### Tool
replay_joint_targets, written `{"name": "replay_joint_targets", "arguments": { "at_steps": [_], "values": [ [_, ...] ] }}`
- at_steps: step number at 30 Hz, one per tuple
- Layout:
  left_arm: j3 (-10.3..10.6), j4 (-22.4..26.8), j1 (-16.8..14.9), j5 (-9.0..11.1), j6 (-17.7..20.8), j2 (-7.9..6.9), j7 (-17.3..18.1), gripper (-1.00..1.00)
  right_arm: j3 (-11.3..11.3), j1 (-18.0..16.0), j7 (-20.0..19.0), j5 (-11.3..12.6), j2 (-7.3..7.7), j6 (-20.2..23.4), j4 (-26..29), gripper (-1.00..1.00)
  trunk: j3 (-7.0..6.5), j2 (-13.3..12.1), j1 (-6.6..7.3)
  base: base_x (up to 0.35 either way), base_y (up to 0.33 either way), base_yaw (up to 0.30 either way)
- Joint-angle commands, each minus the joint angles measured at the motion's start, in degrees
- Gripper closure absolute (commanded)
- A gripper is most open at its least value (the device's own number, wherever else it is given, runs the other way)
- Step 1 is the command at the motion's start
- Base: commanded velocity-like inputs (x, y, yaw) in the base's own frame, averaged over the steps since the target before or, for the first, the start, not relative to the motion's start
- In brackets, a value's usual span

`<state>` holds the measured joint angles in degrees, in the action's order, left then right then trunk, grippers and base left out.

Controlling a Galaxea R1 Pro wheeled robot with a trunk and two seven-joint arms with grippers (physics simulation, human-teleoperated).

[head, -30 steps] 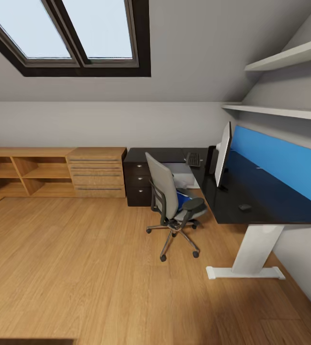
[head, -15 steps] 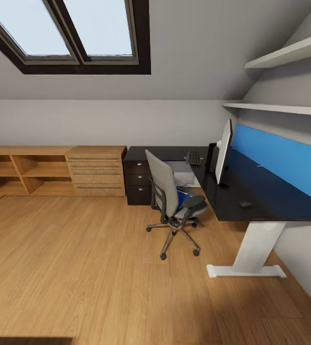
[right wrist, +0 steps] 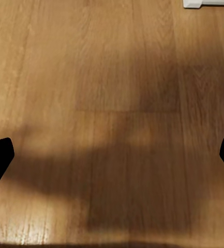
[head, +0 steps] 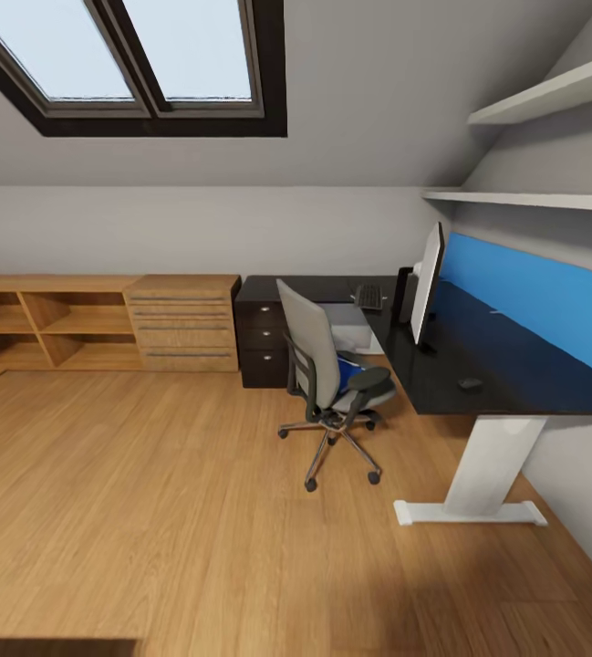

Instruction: In the bedroom, organize the workspace by keeping the computer under the desk, ensuring the monitor is on the desk, placing the keyboard on the desk next to the monitor, placing the mouse on the desk next to the keyboard, moving the folder from the swivel chair onto the desk next to the mouse, stacking the notebook on top of the folder with the pen on top of the notebook, and positioning the swivel chair next to the desk.

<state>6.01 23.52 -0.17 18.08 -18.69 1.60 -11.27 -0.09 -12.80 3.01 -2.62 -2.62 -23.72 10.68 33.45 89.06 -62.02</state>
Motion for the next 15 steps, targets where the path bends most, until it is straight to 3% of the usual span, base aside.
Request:
{"name": "replay_joint_targets", "arguments": {
  "at_steps": [1,3,15],
  "values": [
    [0.49,0.02,-0.02,0.36,-0.66,-0.02,-0.45,-1.0,0.0,-0.03,0.32,-0.28,-0.02,-0.14,-0.04,-1.0,0.24,0.44,-0.22,0.0,0.0,0.0],
    [0.5,0.03,-0.02,0.46,-2.26,-0.04,-0.41,-1.0,0.02,-0.03,0.33,-0.24,-0.02,-0.12,-0.05,-1.0,0.59,1.24,-0.66,0.0,0.0,0.0],
    [0.61,-0.04,-0.03,0.47,-2.41,0.01,-0.39,-1.0,0.0,-0.03,0.46,-0.28,-0.1,-0.1,-0.04,-1.0,2.75,6.06,-3.3,0.0,0.0,0.0]
  ]
}}
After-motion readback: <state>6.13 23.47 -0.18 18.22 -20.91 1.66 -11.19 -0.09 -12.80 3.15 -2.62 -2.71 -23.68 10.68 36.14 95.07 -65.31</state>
